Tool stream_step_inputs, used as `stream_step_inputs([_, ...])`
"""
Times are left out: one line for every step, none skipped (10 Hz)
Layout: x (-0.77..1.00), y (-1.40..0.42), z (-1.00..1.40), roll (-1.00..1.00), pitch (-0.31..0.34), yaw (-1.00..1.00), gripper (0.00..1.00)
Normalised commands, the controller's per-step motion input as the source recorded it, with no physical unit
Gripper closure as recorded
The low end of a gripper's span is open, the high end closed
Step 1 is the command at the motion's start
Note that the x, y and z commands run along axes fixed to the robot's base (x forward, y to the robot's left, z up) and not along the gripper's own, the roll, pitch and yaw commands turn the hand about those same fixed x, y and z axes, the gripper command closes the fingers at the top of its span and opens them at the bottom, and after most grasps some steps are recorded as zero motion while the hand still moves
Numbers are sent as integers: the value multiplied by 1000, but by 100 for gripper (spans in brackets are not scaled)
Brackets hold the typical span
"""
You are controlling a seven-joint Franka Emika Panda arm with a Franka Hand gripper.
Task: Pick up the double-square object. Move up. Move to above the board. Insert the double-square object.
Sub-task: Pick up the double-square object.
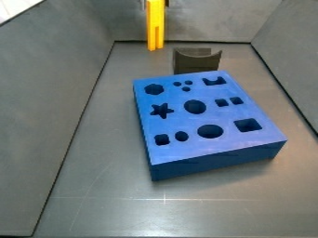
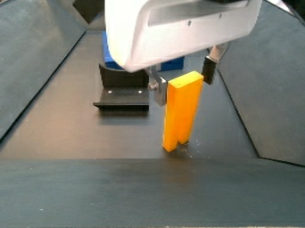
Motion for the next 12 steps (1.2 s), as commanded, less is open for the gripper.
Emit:
stream_step_inputs([0,-23,0,53,0,0,0])
stream_step_inputs([0,0,0,7,0,0,0])
stream_step_inputs([0,0,0,0,0,0,100])
stream_step_inputs([0,0,0,10,0,0,100])
stream_step_inputs([-74,49,-49,114,1,-9,100])
stream_step_inputs([0,0,0,0,0,0,100])
stream_step_inputs([0,0,0,0,0,0,100])
stream_step_inputs([0,0,0,0,0,0,100])
stream_step_inputs([0,0,0,0,0,0,100])
stream_step_inputs([0,0,0,0,0,0,100])
stream_step_inputs([0,0,0,0,0,0,100])
stream_step_inputs([0,0,0,0,0,0,100])
